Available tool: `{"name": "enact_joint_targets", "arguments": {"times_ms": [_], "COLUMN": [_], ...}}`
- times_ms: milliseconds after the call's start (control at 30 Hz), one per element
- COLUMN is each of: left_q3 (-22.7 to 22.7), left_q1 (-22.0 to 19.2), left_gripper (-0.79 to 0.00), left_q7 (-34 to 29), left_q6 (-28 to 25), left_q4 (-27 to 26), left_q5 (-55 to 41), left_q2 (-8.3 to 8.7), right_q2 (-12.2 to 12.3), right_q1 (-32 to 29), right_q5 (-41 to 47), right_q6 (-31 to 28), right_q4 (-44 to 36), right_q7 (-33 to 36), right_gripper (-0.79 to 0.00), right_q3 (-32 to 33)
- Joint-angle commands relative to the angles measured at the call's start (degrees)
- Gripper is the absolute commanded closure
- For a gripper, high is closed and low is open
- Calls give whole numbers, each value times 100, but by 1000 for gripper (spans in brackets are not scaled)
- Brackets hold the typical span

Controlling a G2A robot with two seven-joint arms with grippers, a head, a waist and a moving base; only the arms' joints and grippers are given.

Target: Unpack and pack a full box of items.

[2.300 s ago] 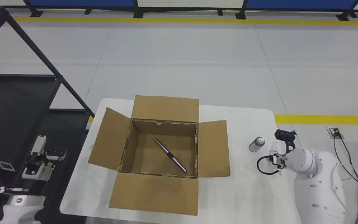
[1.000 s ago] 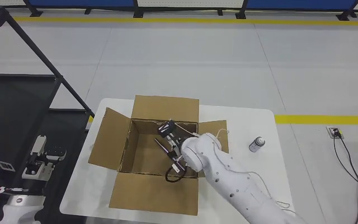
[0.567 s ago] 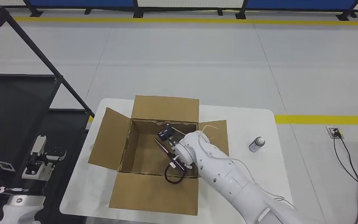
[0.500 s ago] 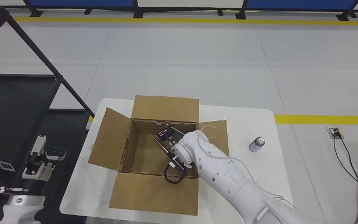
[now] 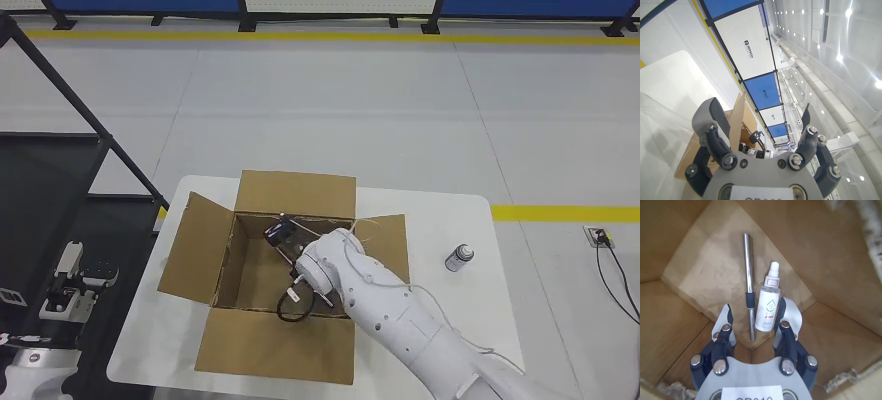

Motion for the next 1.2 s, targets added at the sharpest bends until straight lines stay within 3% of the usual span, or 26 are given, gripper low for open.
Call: {"name": "enact_joint_targets", "arguments": {"times_ms": [0, 167, 300, 500, 633, 800, 1167], "left_q3": [0, 0, 0, 0, 0, 0, 0], "left_q1": [0, 0, 0, 0, 0, 0, 0], "left_gripper": [-785, -785, -785, -785, -785, -785, -785], "left_q7": [0, 0, 0, 0, 0, 0, 0], "left_q6": [0, 0, 0, 0, 0, 0, 0], "left_q4": [0, 0, 0, 0, 0, 0, 0], "left_q5": [0, 0, 0, 0, 0, 0, 0], "left_q2": [0, 0, 0, 0, 0, 0, 0], "right_q2": [147, 578, 811, 983, 1045, 1089, 1193], "right_q1": [-248, -1303, -2130, -2708, -2705, -2377, -1902], "right_q5": [-152, -872, -1659, -2363, -2639, -3301, -3065], "right_q6": [-8, -117, -22, 545, 966, 1605, 1365], "right_q4": [-746, -3015, -4421, -5355, -5111, -4025, -2085], "right_q7": [208, 778, 819, 491, 380, 659, 1172], "right_gripper": [-511, -548, -785, -785, -785, -785, -785], "right_q3": [268, 1152, 1861, 3182, 4027, 4644, 5450]}}
